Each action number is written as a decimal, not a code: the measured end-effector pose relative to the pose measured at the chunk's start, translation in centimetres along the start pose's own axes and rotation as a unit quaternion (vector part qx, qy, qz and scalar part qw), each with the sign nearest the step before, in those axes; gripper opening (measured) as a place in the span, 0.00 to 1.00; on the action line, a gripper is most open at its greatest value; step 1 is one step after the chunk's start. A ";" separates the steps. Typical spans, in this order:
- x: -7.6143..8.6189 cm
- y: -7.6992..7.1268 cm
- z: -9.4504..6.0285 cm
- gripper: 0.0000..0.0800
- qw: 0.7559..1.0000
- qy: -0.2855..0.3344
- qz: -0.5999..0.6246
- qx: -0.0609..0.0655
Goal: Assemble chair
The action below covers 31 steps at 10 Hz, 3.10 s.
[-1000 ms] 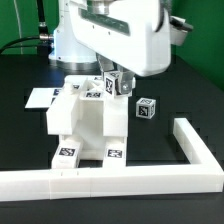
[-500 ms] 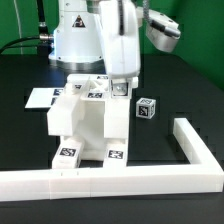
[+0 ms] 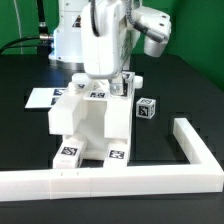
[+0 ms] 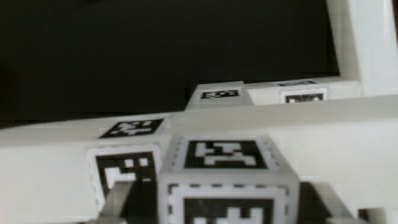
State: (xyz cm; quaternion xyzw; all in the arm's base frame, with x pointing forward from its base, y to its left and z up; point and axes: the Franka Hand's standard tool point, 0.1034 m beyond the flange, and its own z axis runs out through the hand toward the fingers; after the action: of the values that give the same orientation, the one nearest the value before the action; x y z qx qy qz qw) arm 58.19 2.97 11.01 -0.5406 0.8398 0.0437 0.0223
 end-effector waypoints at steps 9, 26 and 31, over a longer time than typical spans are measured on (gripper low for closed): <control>-0.2 0.1 -0.1 0.79 0.999 -0.006 -0.048 -0.007; -0.1 0.3 -0.3 0.64 0.740 0.018 -0.671 -0.033; -0.1 0.3 -0.3 0.36 0.750 0.019 -0.660 -0.032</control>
Offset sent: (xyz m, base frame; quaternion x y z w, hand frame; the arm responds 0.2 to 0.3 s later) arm 0.0000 0.0000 0.0000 0.0000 0.0000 0.1296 0.9916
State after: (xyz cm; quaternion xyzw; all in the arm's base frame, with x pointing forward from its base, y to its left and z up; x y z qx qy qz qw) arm 57.97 3.16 11.36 -0.9615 0.2723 0.0352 0.0125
